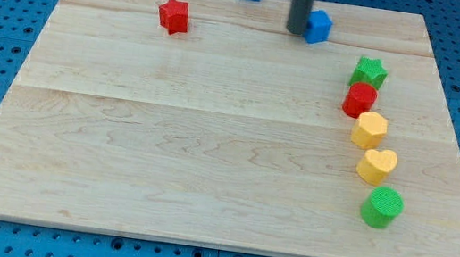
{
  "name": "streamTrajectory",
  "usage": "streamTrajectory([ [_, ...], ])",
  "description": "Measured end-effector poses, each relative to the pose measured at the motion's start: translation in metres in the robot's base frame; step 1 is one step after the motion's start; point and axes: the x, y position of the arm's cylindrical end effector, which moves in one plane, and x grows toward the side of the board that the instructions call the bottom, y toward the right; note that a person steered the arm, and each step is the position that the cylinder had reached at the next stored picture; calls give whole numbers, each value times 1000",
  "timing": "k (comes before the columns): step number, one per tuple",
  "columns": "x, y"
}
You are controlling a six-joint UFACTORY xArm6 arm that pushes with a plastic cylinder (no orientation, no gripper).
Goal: Place the blue cube above the green star
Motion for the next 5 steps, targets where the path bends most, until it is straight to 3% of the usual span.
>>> streamTrajectory([
  [3,-24,34],
  [5,-12,47],
])
